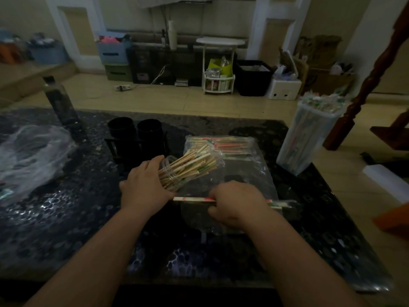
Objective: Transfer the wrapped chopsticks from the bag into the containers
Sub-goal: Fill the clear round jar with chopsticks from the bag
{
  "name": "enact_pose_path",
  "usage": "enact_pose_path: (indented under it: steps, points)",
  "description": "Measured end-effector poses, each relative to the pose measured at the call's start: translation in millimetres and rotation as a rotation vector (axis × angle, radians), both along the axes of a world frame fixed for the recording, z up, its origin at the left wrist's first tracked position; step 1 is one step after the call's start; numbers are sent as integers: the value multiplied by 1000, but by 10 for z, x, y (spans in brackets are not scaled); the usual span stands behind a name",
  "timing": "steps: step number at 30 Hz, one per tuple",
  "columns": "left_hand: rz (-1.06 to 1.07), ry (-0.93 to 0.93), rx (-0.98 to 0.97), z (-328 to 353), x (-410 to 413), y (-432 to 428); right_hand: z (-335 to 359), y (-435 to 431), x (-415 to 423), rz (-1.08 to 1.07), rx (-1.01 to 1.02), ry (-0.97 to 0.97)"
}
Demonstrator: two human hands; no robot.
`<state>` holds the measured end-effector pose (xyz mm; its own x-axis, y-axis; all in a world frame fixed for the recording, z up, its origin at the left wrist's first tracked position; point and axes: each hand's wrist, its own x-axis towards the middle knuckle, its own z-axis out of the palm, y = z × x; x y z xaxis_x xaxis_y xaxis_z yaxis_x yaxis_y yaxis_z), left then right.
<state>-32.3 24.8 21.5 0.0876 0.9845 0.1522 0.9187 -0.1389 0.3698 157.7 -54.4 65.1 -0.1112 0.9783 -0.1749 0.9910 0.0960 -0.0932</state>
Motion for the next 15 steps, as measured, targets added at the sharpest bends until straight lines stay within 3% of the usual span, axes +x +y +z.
enact_pose_path:
  steps: [6,9,11,15]
  points:
    - [-21,13,-48,14,20,-8,292,-87,15,6,325,31]
    - [-62,16,-53,10,27,-31,158,-81,111,6,729,27]
    - [-85,13,-18,-10,12,-40,50,-79,194,33,997,158]
    - [-100,46,15,-54,6,-28,-87,-29,311,30,1142,229]
